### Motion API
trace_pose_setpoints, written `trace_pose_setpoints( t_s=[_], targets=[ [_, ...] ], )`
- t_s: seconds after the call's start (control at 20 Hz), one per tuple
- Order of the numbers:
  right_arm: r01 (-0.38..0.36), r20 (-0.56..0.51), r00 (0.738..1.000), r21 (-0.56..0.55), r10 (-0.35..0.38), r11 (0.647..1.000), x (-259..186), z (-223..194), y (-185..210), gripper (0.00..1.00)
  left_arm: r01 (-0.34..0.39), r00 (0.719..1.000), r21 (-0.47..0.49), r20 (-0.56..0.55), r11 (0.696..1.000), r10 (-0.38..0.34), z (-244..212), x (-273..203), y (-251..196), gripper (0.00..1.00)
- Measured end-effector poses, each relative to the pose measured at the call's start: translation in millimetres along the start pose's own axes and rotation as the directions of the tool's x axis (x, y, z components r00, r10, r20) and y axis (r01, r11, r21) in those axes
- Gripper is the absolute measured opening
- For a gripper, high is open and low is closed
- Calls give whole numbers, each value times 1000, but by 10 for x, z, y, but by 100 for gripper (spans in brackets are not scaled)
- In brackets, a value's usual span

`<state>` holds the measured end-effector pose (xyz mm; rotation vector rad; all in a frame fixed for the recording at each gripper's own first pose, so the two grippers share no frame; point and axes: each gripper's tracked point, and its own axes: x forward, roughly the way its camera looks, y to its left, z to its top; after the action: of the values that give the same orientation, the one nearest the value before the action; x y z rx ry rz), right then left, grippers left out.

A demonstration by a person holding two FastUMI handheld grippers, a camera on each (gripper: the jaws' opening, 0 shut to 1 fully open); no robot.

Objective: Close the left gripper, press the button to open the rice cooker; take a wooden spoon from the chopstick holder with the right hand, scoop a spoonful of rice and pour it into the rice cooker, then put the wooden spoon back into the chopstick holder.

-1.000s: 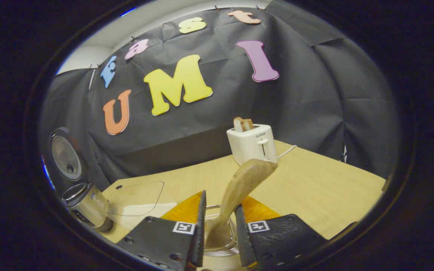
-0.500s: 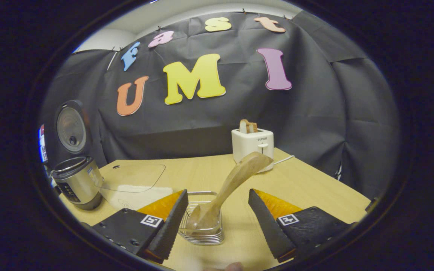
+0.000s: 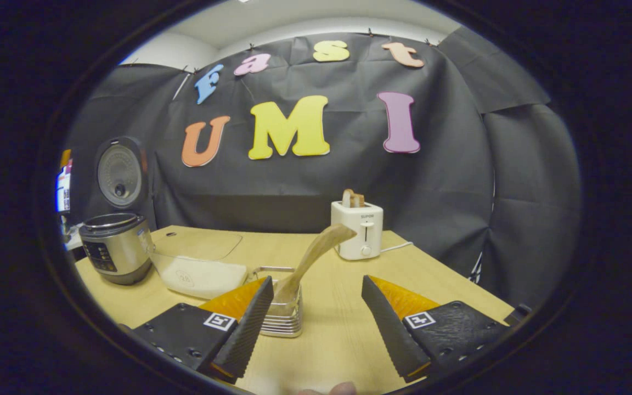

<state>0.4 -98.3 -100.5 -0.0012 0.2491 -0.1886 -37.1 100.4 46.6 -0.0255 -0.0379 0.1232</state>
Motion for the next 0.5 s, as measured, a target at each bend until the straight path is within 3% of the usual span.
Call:
trace_pose_setpoints(
  t_s=[0.1,0.5],
  targets=[
    [-26,32,999,-19,27,999,-101,73,8,92,-10,1000,11,-11,1000,10,9,27,-53,100],
    [-170,75,982,-49,173,984,-200,116,260,94,-56,997,99,-52,994,61,427,539,33,100]
  ],
)
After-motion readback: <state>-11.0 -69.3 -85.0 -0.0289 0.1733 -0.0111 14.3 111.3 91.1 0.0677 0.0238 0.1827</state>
